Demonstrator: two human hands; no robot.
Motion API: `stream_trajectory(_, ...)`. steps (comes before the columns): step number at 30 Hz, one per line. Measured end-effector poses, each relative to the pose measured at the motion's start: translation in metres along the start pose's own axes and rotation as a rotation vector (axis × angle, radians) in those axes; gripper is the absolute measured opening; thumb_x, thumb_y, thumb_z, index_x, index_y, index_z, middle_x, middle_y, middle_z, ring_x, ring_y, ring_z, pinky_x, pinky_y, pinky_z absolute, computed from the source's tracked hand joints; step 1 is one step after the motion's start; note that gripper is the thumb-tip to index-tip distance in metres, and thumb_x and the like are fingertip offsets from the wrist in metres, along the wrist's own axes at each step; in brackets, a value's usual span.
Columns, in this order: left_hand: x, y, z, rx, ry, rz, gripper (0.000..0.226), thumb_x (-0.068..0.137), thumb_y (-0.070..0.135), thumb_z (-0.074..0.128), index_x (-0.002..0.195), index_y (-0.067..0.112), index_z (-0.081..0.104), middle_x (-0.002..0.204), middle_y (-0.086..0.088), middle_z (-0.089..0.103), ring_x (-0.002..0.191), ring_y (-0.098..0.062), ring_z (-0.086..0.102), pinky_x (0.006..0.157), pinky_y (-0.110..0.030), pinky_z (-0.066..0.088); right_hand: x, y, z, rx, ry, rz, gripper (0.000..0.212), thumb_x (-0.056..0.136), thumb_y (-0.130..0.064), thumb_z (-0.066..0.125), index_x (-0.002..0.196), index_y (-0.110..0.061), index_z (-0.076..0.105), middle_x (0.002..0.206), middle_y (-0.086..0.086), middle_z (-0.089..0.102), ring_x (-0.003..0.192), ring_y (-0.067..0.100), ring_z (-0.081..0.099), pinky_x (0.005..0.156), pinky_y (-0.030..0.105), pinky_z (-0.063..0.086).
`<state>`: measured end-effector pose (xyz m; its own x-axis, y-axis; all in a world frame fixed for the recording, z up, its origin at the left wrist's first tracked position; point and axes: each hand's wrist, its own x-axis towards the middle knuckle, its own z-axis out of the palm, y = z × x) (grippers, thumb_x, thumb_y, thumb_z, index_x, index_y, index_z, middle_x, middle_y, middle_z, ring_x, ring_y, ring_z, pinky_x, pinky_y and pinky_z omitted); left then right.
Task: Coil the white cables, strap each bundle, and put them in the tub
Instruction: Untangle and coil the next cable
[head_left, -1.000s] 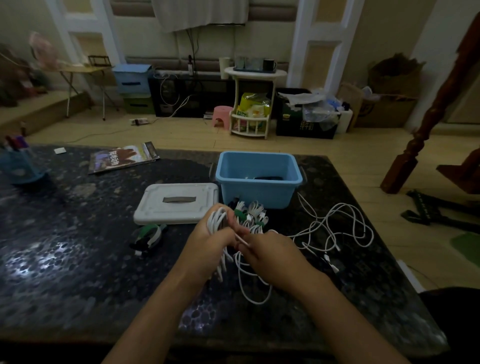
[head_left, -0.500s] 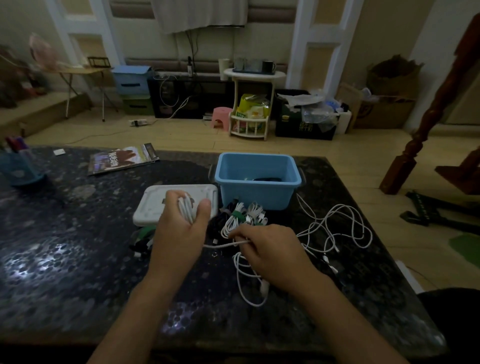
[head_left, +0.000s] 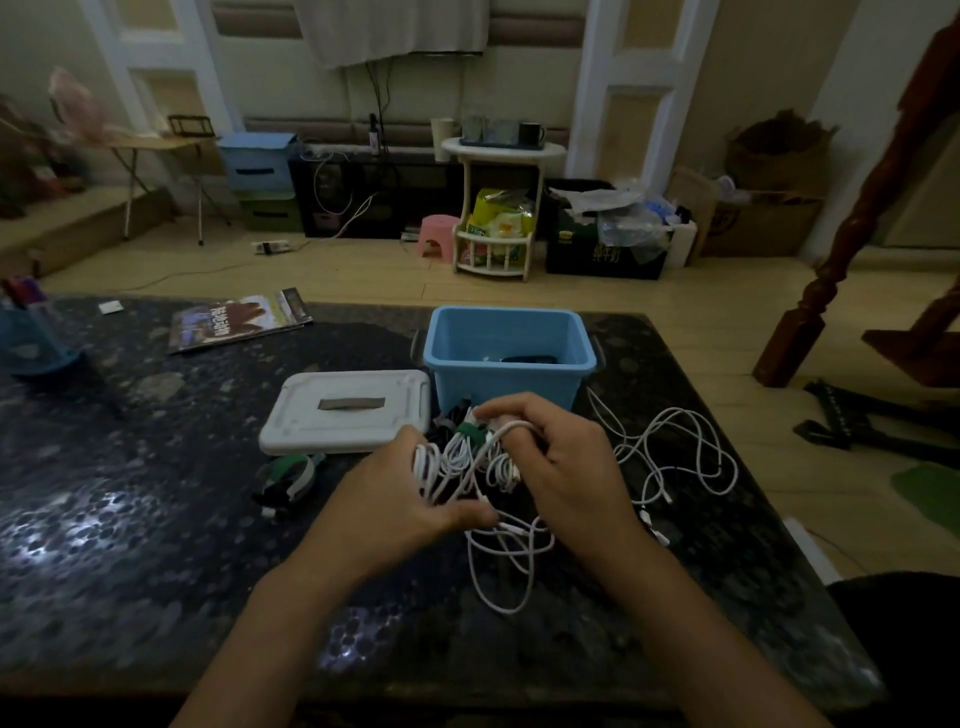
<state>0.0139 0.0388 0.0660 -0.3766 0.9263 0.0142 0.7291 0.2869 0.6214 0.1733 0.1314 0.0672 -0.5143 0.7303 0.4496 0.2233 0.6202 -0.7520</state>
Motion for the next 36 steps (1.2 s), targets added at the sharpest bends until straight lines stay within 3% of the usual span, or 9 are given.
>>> stream_trajectory(4,0.0,0.004,0.014,-0.039,0.018,0.046,0.03,0.088,0.047,0.065,0.085,0.027,0.043,0.078,0.006,0.059,0.072,-0.01,0.056,0.062,-0.036,0.043,0.003,0.004,0.001,-0.019,-0.019,0.051,0.024,0.101,-0.021,0.05,0.107,-0.029,0.071,0.076,-0.018,0.065,0.066,0.001,0.059,0.058,0.018,0.04)
stream_trajectory(9,-0.004,0.014,0.02,-0.444,-0.053,0.1,0.005,0.087,0.029,0.056,0.082,0.029,0.054,0.068,0.004,0.056,0.063,-0.009,0.05,0.063,-0.034,0.041,0.005,0.012,0.004,-0.08,-0.07,0.134,0.026,0.103,-0.026,0.046,0.108,-0.029,0.071,0.08,-0.015,0.067,0.072,-0.001,0.06,0.062,0.022,0.043)
stream_trajectory(13,-0.004,0.021,0.019,-0.917,-0.108,0.046,0.028,0.093,0.001,0.046,0.113,0.015,0.061,0.059,0.004,0.049,0.048,-0.007,0.042,0.044,-0.018,0.036,0.002,0.013,0.013,-0.222,-0.249,0.156,0.043,0.101,-0.05,0.031,0.103,-0.025,0.066,0.093,-0.001,0.07,0.088,0.021,0.065,0.078,0.044,0.052)
stream_trajectory(16,-0.001,0.019,0.017,-1.072,-0.131,0.019,0.033,0.081,0.009,0.048,0.109,0.011,0.066,0.06,-0.009,0.031,0.046,-0.015,0.024,0.042,-0.021,0.02,-0.005,0.009,0.022,-0.388,-0.47,0.128,0.033,0.106,-0.036,0.034,0.099,-0.017,0.06,0.098,0.012,0.068,0.091,0.036,0.062,0.077,0.046,0.051)
stream_trajectory(20,-0.001,0.019,0.017,-1.043,-0.036,0.06,0.014,0.074,0.012,0.045,0.079,0.007,0.058,0.056,-0.009,0.029,0.047,-0.017,0.025,0.044,-0.026,0.019,-0.012,0.004,0.031,-0.42,-0.56,0.127,0.026,0.105,-0.032,0.038,0.098,-0.016,0.057,0.101,0.017,0.067,0.093,0.041,0.061,0.075,0.045,0.05)
stream_trajectory(25,-0.002,0.013,0.014,-0.767,0.088,0.107,0.013,0.074,0.017,0.047,0.079,0.005,0.048,0.065,-0.011,0.041,0.062,-0.021,0.04,0.056,-0.033,0.035,-0.012,0.003,0.035,-0.325,-0.631,0.074,0.022,0.102,-0.031,0.043,0.084,-0.022,0.052,0.093,0.015,0.07,0.085,0.036,0.064,0.074,0.043,0.052)
stream_trajectory(28,-0.004,0.015,0.013,-0.663,0.096,0.098,0.018,0.074,0.02,0.048,0.08,0.003,0.047,0.072,-0.02,0.048,0.067,-0.028,0.047,0.065,-0.036,0.043,-0.015,0.004,0.037,-0.325,-0.752,0.073,0.014,0.096,-0.032,0.055,0.097,-0.019,0.06,0.1,0.011,0.069,0.089,0.03,0.064,0.075,0.039,0.051)
stream_trajectory(33,-0.007,0.014,0.011,-0.532,0.122,0.095,0.017,0.091,0.003,0.048,0.082,0.017,0.048,0.064,-0.009,0.057,0.059,-0.02,0.055,0.062,-0.043,0.048,-0.008,0.013,0.013,-0.187,-0.941,0.244,0.049,0.087,-0.043,0.074,0.131,-0.029,0.059,0.1,-0.012,0.07,0.087,0.004,0.065,0.08,0.026,0.054)
stream_trajectory(36,-0.004,0.006,0.013,-0.382,0.113,0.107,0.01,0.092,0.013,0.051,0.088,0.021,0.047,0.061,0.003,0.049,0.053,-0.013,0.044,0.057,-0.043,0.043,-0.002,0.018,-0.001,-0.197,-0.733,0.258,0.035,0.095,-0.03,0.064,0.131,-0.028,0.063,0.105,-0.011,0.071,0.088,0.001,0.066,0.088,0.031,0.057)
